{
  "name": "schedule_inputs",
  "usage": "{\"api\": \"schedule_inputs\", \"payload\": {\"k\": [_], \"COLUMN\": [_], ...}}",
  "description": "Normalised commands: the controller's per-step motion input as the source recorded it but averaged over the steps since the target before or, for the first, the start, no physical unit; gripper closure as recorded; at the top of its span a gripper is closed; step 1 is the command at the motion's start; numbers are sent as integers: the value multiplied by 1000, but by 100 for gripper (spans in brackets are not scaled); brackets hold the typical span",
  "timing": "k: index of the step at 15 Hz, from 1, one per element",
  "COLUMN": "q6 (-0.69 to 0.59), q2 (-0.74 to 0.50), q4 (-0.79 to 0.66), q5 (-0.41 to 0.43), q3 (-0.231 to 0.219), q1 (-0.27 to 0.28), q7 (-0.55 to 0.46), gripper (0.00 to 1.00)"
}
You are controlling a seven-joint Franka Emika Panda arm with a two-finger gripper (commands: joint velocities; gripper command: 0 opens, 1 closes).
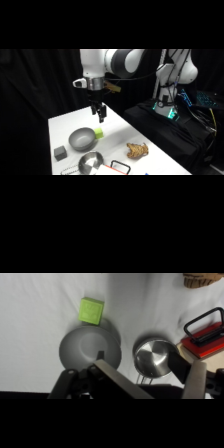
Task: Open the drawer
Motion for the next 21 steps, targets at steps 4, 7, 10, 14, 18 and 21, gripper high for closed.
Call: {"api": "schedule_inputs", "payload": {"k": [4, 7, 10, 14, 18, 21], "q6": [4, 7, 25, 115, 203, 253], "q2": [-16, -43, -41, -5, 46, 109], "q4": [-4, -18, -19, -38, -54, -12], "q5": [14, 29, 28, -9, -45, -72], "q3": [23, 38, 50, 42, 39, 38], "q1": [-19, 9, 52, 80, 88, 109], "q7": [22, 103, 210, 284, 286, 311], "gripper": [0, 0, 0, 0, 0, 0]}}
